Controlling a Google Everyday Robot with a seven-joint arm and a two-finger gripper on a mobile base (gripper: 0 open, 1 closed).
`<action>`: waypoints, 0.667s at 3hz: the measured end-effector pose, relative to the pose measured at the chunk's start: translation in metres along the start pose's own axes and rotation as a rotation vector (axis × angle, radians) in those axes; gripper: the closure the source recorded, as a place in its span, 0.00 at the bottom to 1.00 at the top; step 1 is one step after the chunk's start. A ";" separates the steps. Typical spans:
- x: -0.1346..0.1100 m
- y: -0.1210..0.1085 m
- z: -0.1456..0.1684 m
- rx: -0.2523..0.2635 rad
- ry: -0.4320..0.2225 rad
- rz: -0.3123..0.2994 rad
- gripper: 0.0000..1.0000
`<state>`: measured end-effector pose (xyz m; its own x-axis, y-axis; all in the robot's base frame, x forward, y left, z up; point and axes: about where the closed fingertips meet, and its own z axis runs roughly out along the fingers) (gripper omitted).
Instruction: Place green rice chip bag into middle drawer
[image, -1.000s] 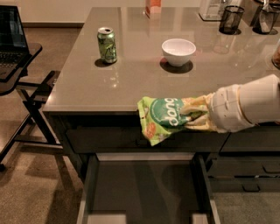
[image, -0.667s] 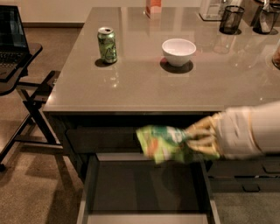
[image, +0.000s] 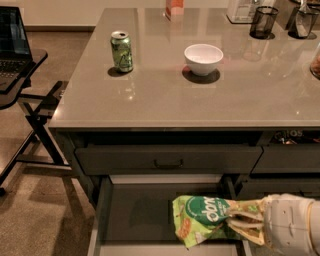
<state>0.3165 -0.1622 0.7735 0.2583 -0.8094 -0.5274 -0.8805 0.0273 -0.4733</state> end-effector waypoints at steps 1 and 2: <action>0.022 0.006 0.034 0.009 0.016 -0.026 1.00; 0.046 0.000 0.079 0.022 -0.005 -0.040 1.00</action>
Offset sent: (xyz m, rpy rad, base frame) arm 0.0741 0.0156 -0.1256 0.0145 -0.0583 0.0464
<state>0.3600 -0.1537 0.6938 0.2950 -0.8069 -0.5117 -0.8604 0.0086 -0.5095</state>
